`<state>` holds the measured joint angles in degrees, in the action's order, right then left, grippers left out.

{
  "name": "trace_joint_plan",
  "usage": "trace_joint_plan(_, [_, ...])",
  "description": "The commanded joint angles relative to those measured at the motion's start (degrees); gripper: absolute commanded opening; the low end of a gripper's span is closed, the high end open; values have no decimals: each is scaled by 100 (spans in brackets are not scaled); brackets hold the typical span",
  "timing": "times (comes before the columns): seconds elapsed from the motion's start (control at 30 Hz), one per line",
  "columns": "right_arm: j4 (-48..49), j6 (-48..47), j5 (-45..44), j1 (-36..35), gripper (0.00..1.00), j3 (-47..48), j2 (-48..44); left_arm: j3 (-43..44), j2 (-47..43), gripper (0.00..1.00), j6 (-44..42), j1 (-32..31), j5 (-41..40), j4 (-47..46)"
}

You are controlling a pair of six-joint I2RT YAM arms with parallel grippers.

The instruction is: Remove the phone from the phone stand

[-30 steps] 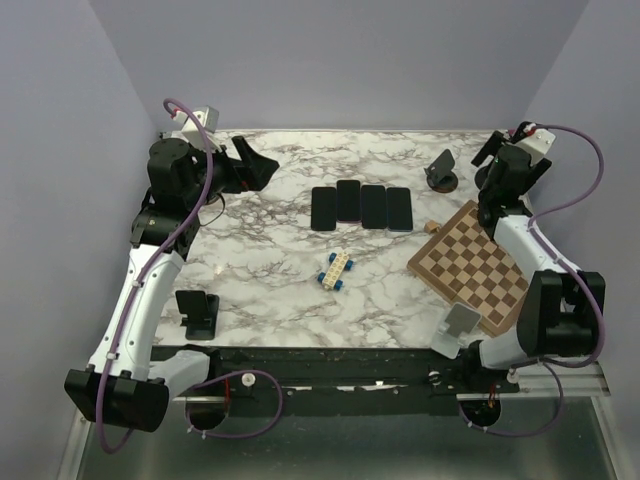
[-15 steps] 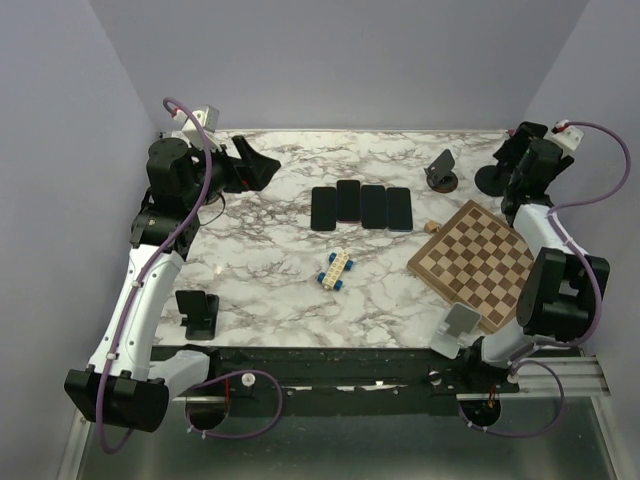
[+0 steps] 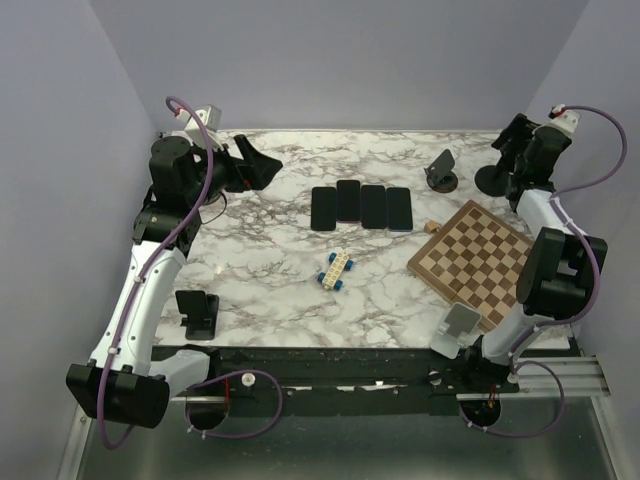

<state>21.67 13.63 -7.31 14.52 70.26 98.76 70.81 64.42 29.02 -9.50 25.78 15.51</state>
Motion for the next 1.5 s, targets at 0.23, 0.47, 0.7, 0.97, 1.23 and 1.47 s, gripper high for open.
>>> trace_joint_plan(0.23, [152,-219,534,285,100,456,469,45,83,99,51,9,186,-109])
trace_joint_plan(0.47, [259,-326,684,353,100,533,598,47,88,99,74,9,235,-127])
trace_joint_plan(0.7, [309,-466,980,402,100,691,812,39,123,99,82,9,254,-145])
trace_joint_plan(0.97, [83,-595,1200,539,96,1073,1025,41,145,99,104,9,309,-152])
trace_joint_plan(1.23, [71,-705,1468,612,89,1073,1162,39,176,99,87,9,305,-153])
trace_joint_plan(1.47, [57,-766,1638,624,84,1162,1294,38,215,99,80,9,307,-151])
